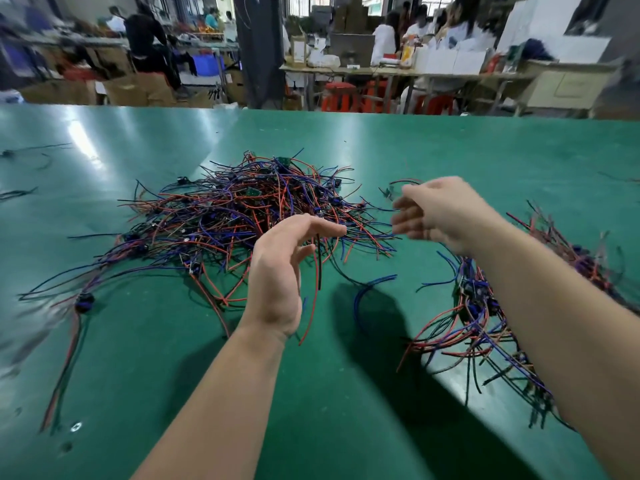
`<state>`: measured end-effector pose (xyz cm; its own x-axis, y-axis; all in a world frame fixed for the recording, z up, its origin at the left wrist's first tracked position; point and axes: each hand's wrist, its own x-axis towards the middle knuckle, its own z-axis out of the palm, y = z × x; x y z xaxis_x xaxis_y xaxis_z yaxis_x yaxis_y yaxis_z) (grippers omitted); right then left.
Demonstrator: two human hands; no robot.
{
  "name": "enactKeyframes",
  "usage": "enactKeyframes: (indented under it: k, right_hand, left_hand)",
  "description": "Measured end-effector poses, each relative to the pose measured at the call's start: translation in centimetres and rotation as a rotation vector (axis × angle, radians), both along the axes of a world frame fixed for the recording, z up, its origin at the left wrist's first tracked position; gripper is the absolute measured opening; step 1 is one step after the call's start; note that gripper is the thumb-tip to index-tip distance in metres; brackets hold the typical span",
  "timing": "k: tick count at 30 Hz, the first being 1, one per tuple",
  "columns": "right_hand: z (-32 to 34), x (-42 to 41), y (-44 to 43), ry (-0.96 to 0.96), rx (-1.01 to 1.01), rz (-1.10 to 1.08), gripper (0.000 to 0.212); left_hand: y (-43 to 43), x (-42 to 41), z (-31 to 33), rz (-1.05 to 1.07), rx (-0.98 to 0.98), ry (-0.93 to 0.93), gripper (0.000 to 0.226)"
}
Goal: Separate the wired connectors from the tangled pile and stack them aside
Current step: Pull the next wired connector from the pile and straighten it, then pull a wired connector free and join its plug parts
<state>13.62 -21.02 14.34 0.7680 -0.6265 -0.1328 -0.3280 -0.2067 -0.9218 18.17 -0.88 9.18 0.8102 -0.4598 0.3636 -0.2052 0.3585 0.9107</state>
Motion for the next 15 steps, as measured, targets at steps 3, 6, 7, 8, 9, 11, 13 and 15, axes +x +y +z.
enactKeyframes:
  k: [3,6,7,8,9,11,13,15]
  right_hand:
    - [-2.2,-1.0,2.5,0.108,0.394,0.215,0.055]
    - [-3.9,-1.5,4.3,0.029,0.546,0.266,0.048]
    - [-4.4,-1.7,4.8,-0.026,0.578,0.254,0.046]
    - [-4.9,-1.9,5.0,-0.096,0.593,0.235,0.047]
    - [-5.3,-2.1,5.1,-0.17,0.598,0.217,0.046]
    - [-6.0,-2.9,4.9,-0.313,0.597,0.193,0.031]
    - [-6.5,-3.6,4.4,-0.407,0.648,0.169,0.024]
    - [-6.8,-4.4,4.0,-0.45,0.747,0.14,0.029]
  left_hand:
    - [-0.3,-0.9,-0.1,-0.149,-0.022,-0.078,0.028]
    - [-0.8,-2.4,0.0,-0.356,0.031,-0.144,0.028]
    - [-1.1,-3.1,0.0,-0.407,0.082,-0.172,0.026]
    - [-1.3,-3.6,-0.2,-0.432,0.146,-0.205,0.026]
    - [-1.5,-4.0,-0.4,-0.415,0.216,-0.251,0.028]
    - [-1.6,-4.4,-0.7,-0.321,0.316,-0.336,0.028]
    - [-1.7,-4.1,-0.7,-0.214,0.32,-0.34,0.029]
    - [-1.8,-3.6,-0.5,-0.111,0.243,-0.236,0.032]
